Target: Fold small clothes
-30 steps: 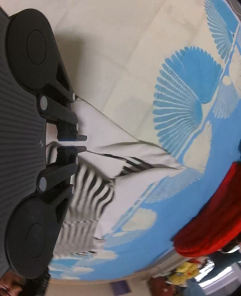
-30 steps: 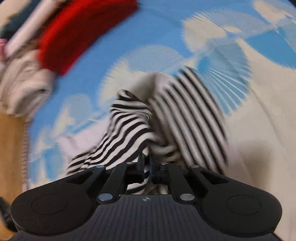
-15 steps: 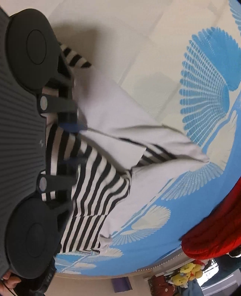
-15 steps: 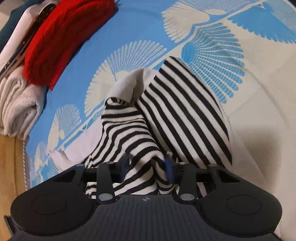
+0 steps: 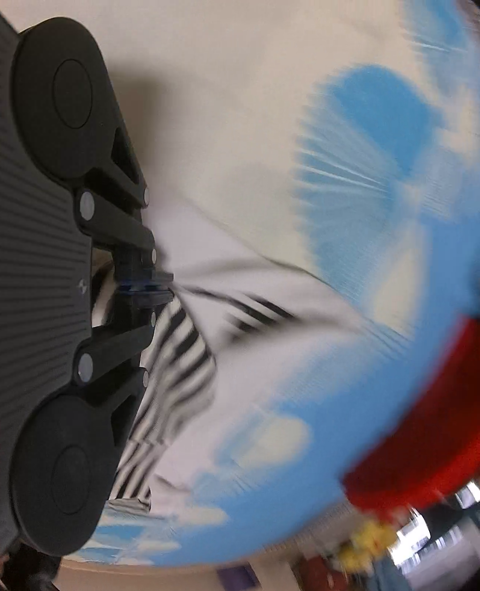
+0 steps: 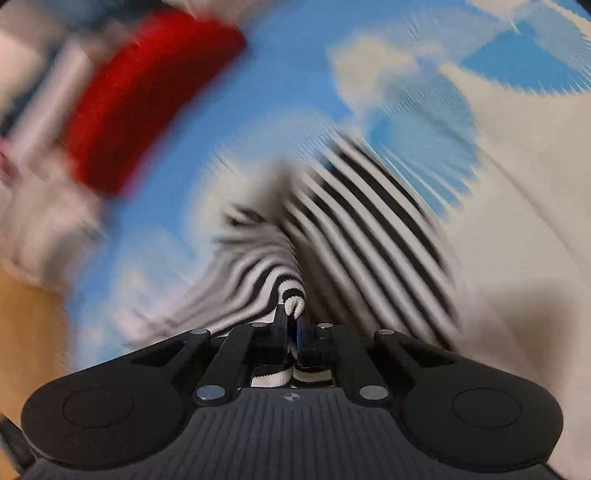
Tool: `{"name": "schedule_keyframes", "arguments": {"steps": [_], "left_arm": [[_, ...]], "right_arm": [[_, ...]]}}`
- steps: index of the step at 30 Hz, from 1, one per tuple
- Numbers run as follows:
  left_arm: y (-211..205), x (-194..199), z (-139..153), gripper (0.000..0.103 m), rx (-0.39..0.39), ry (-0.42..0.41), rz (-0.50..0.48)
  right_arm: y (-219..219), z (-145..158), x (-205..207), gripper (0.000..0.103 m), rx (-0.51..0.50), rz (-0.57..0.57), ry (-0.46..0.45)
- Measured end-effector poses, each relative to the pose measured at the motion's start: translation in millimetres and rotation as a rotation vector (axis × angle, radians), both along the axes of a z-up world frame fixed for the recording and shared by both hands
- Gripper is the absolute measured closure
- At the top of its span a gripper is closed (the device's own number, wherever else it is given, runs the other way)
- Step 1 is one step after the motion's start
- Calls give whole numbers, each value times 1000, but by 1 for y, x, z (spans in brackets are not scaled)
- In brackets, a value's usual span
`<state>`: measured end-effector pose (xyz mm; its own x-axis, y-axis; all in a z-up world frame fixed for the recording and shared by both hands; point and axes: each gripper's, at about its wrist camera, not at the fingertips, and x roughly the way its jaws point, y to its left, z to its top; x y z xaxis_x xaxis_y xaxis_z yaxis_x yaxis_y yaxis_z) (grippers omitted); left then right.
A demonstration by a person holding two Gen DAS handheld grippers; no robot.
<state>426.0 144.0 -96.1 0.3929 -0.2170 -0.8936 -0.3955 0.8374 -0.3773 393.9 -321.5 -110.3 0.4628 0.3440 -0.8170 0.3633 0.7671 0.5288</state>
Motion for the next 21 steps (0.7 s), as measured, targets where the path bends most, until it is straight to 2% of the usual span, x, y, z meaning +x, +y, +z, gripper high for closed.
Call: {"name": "schedule_keyframes", "arguments": {"steps": [1,3,4,7,9,11,12,14,15,16,17,20,21], "left_arm": [[2,-2,-1,100,-9,-4,24],[0,-3,12,100,10,-67,17],[-3,-3,22,95,36,-111,-1],[-11,-5,39,93,65,-207,-49],[-14,-5,30,93,17,-180,-76],[-15,-3,12,93,-30,-98,-79],[-14,-3,0,93,-29,-34,-77],[-9,-5,-11,94,-3,23,-62],[-7,-6,-10,94,-5,16,-58],[-6,-8,-6,93,-11,1,-60],[-5,-10,0,93,-15,-28,-67],[-8,-15,11,93,-28,-100,-133],[-9,-16,10,92,-25,-95,-151]], "right_arm": [[2,-10,0,97,-50,19,66],[-2,-15,-3,91,-73,-17,89],[-3,-11,-3,91,-89,-24,77],[-3,18,-4,90,-186,-39,-55],[-3,30,-7,90,-174,-41,-157],[4,32,-3,90,-91,16,-212],[8,29,-1,90,-52,42,-207],[13,11,4,88,-1,77,-130],[16,0,8,87,-35,94,-57],[19,-13,10,88,-112,114,20],[19,-21,9,89,-179,122,58],[15,-14,5,91,-169,85,-2],[15,-6,3,90,-166,88,-57]]}}
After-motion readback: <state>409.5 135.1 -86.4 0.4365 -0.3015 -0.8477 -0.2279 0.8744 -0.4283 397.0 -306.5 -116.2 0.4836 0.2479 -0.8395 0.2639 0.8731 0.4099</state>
